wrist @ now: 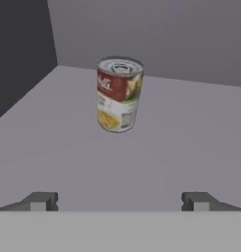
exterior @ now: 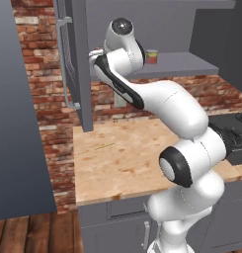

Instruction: Restock the canned food cabinet by taking the new fresh canned food from the counter and placing it in the cabinet. Then, take the old canned food from the cabinet and place it on the counter.

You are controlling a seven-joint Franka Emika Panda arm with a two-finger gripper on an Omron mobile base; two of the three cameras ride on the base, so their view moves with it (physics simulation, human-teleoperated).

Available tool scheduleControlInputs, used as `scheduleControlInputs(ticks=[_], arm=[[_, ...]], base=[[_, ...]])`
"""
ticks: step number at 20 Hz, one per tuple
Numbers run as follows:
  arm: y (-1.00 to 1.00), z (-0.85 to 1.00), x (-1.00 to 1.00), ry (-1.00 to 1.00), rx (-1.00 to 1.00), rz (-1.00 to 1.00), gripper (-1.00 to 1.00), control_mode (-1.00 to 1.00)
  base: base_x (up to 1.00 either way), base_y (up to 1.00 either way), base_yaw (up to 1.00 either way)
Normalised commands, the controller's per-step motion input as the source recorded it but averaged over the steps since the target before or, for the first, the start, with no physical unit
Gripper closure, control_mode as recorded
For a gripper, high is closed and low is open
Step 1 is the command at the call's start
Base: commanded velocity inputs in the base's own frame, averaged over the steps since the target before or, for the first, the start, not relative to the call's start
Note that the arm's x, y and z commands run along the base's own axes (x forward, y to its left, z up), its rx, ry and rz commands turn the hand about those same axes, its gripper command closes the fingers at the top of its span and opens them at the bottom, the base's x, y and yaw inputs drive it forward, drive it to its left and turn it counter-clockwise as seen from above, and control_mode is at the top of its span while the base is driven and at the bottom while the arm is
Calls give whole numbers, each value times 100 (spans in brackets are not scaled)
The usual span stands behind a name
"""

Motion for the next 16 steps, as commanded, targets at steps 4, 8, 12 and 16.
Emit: scheduleControlInputs(ticks=[4,8,12,16], arm=[[1,-4,32,0,1,-2,-100,-100],[0,-12,29,0,1,-2,-100,-100],[8,-1,21,0,1,-1,-100,-100],[13,0,20,0,1,-2,-100,-100]], base=[[0,0,0],[0,0,0],[0,0,0],[0,0,0]])
